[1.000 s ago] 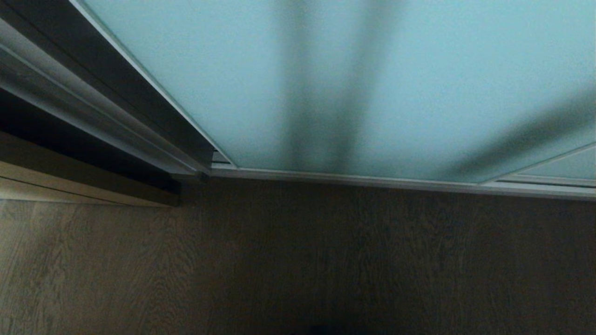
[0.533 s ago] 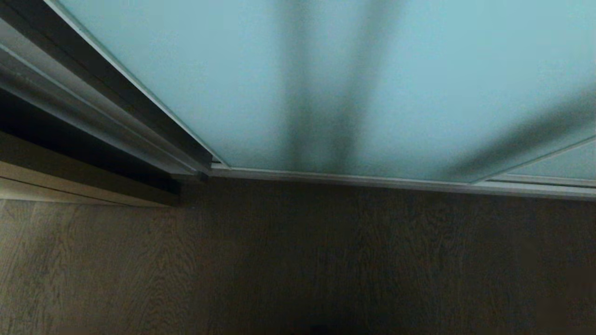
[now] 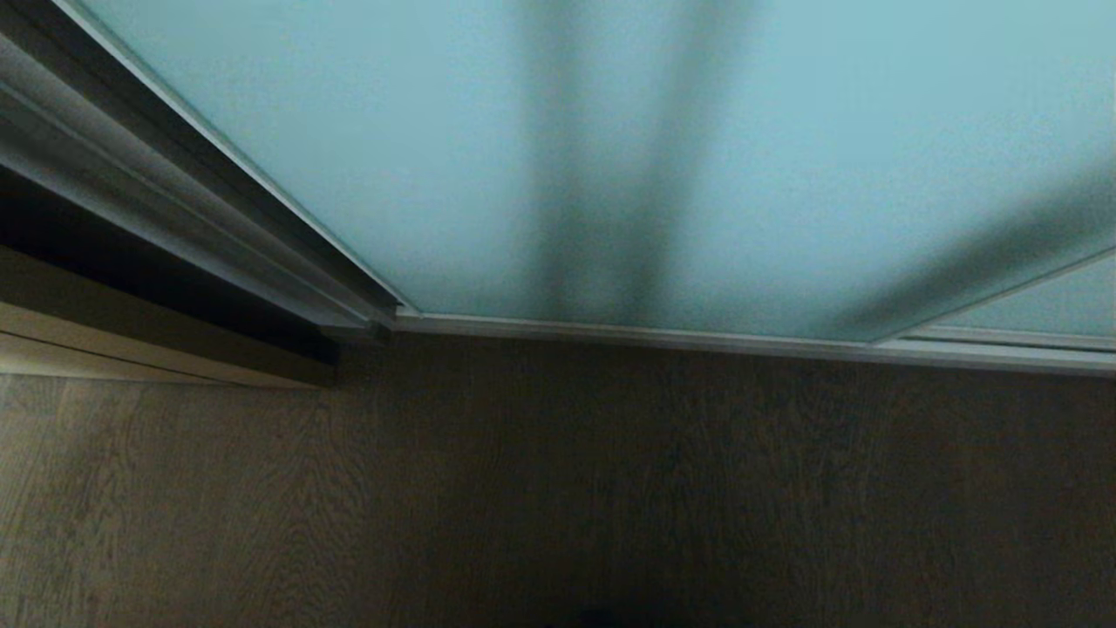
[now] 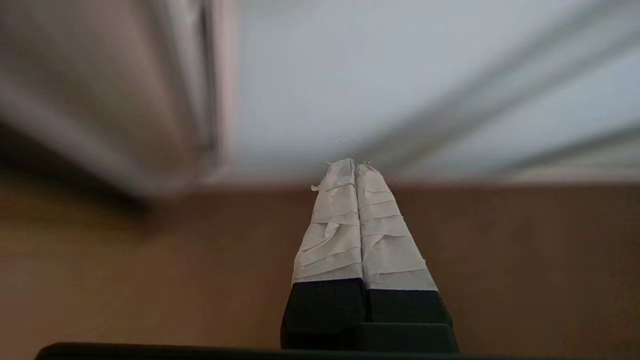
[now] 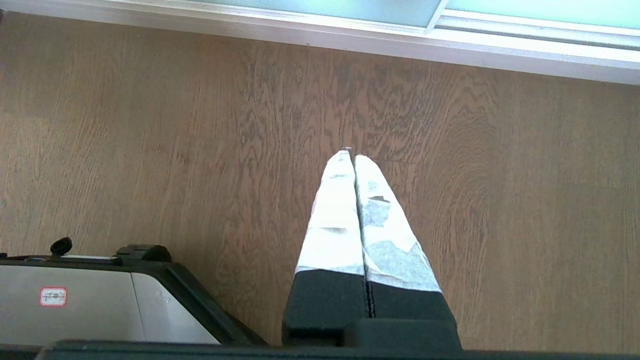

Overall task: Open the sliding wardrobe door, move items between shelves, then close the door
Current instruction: Close the door

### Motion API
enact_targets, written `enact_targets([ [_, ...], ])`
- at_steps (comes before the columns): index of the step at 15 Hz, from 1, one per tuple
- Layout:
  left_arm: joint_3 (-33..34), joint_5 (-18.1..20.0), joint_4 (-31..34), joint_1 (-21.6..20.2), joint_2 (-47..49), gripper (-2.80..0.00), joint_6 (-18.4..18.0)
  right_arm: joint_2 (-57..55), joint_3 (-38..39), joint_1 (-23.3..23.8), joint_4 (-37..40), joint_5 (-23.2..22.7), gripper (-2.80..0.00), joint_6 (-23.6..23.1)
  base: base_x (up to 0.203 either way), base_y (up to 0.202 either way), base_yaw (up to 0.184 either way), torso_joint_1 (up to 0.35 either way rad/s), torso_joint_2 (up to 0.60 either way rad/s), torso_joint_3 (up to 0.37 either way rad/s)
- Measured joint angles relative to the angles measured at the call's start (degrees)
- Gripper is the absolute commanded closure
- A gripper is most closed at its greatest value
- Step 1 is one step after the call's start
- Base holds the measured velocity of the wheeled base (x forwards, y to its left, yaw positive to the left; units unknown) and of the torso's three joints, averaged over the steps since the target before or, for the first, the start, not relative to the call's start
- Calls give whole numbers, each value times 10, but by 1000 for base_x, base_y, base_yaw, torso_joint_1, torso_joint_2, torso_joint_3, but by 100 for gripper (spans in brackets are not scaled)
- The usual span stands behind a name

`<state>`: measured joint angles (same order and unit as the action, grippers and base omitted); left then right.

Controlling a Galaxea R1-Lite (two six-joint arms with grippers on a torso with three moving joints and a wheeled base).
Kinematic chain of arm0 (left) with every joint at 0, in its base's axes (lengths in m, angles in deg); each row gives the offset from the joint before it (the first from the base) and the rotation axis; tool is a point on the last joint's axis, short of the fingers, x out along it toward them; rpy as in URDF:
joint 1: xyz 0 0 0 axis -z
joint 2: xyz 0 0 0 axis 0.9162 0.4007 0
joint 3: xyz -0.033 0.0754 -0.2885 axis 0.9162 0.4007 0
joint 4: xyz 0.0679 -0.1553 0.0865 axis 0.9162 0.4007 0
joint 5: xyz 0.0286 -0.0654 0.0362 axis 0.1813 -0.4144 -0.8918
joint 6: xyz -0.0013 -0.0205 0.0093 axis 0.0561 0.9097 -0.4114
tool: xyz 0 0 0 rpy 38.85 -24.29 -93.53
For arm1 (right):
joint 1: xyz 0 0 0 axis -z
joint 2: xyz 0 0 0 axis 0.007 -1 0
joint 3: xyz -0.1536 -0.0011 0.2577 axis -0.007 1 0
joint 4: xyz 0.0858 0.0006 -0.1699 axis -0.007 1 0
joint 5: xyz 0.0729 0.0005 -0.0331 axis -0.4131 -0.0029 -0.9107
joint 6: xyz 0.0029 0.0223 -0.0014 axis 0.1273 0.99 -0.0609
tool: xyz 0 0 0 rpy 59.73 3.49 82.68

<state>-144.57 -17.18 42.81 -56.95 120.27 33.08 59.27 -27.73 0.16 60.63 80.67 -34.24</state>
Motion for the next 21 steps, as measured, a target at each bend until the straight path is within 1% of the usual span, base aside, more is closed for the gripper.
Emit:
enact_targets([
  [1, 53, 7, -8, -25, -24, 0, -16, 0, 0, 0, 0, 0, 0, 0, 0, 0, 0, 0, 0, 0],
  [4, 212, 9, -28, -90, -121, 0, -62, 0, 0, 0, 0, 0, 0, 0, 0, 0, 0, 0, 0, 0],
  [6, 310, 7, -36, -118, -198, 0, -76, 0, 0, 0, 0, 0, 0, 0, 0, 0, 0, 0, 0, 0],
  [9, 431, -14, -39, -118, -308, 0, -87, 0, 0, 0, 0, 0, 0, 0, 0, 0, 0, 0, 0, 0],
  [11, 518, -24, -44, -113, -376, 0, -112, 0, 0, 0, 0, 0, 0, 0, 0, 0, 0, 0, 0, 0],
  [12, 566, -34, -57, -111, -403, 0, -120, 0, 0, 0, 0, 0, 0, 0, 0, 0, 0, 0, 0, 0],
  [14, 660, -57, -105, -108, -434, 0, -115, 0, 0, 0, 0, 0, 0, 0, 0, 0, 0, 0, 0, 0],
  [15, 695, -59, -139, -107, -443, 0, -113, 0, 0, 0, 0, 0, 0, 0, 0, 0, 0, 0, 0, 0],
  [16, 712, -59, -167, -106, -449, 0, -112, 0, 0, 0, 0, 0, 0, 0, 0, 0, 0, 0, 0, 0],
  [17, 718, -57, -169, -105, -453, 0, -113, 0, 0, 0, 0, 0, 0, 1, 0, 0, 0, 0, 0, 0],
  [19, 717, -56, -142, -105, -459, 0, -123, 0, 0, 0, 0, 0, 0, 1, 0, 0, 0, 0, 0, 0],
  [21, 718, -56, -138, -105, -461, 0, -105, 0, 0, 0, 0, 0, 0, 1, 0, 0, 0, 0, 0, 0],
])
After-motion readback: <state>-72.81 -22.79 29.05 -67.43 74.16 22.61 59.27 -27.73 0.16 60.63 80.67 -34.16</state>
